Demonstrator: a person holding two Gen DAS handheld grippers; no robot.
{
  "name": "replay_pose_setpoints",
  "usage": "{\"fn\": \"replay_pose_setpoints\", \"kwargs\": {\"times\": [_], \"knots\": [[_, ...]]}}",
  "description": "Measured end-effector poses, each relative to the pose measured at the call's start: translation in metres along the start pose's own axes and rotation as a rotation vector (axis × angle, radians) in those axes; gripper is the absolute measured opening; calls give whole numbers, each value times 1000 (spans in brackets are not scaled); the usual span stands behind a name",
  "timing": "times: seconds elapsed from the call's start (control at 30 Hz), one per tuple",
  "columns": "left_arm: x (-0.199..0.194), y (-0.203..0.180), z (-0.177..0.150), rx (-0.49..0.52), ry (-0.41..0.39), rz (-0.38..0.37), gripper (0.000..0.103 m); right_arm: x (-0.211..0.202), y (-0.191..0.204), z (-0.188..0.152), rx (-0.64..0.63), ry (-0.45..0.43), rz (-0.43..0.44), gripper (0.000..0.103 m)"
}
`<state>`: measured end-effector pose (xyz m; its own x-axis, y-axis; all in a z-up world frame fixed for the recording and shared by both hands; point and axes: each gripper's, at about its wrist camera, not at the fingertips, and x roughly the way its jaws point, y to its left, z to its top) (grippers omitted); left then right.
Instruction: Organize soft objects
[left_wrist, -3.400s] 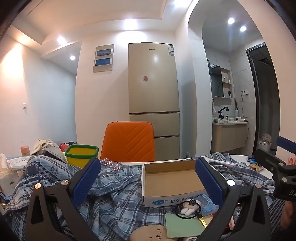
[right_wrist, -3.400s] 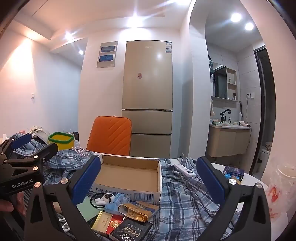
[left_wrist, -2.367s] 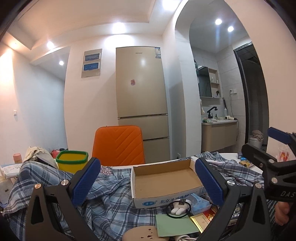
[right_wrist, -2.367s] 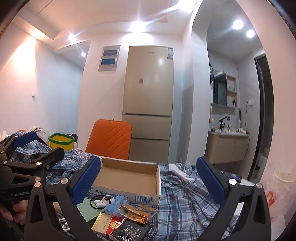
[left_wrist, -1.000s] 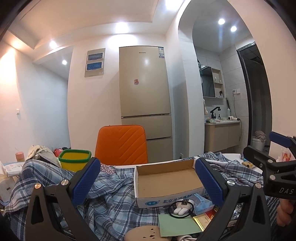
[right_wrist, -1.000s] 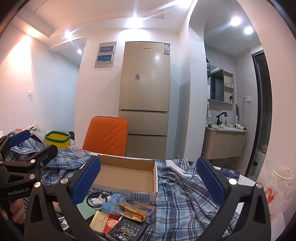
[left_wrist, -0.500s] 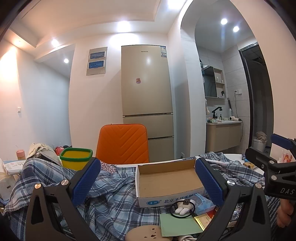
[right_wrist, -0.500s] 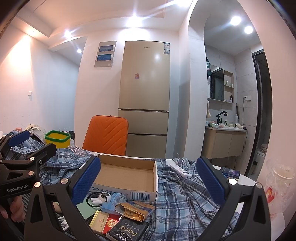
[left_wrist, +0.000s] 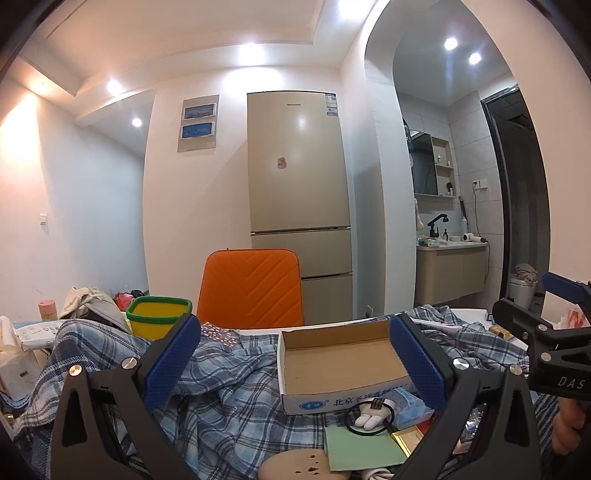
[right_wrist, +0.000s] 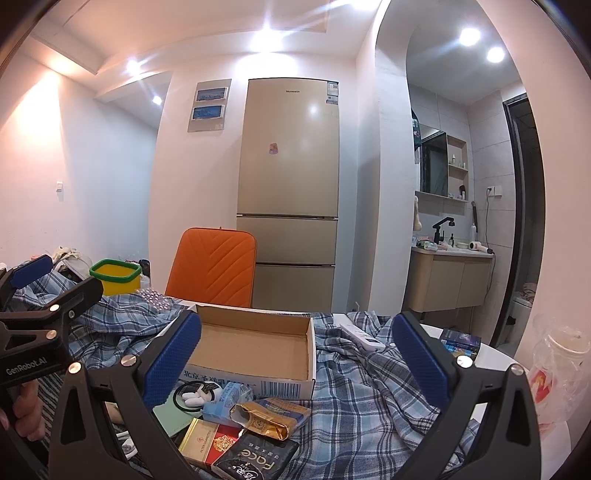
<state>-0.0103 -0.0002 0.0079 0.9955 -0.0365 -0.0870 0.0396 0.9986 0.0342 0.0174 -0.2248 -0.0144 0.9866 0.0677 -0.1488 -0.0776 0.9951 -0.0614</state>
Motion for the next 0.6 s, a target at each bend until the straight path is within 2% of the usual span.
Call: {"fn": "replay_pose_setpoints", "kwargs": {"times": [0.3,0.43,0.6], "knots": [[1,7,6,-52,45,-27,103,1,-7,2,34,-2,-9,103],[4,2,3,-16,67,-3,103,0,-10,3,50,1,-2,103],[8,-1,-1,-6,103,-26,103,1,-9,4,44,10,23,103]]}}
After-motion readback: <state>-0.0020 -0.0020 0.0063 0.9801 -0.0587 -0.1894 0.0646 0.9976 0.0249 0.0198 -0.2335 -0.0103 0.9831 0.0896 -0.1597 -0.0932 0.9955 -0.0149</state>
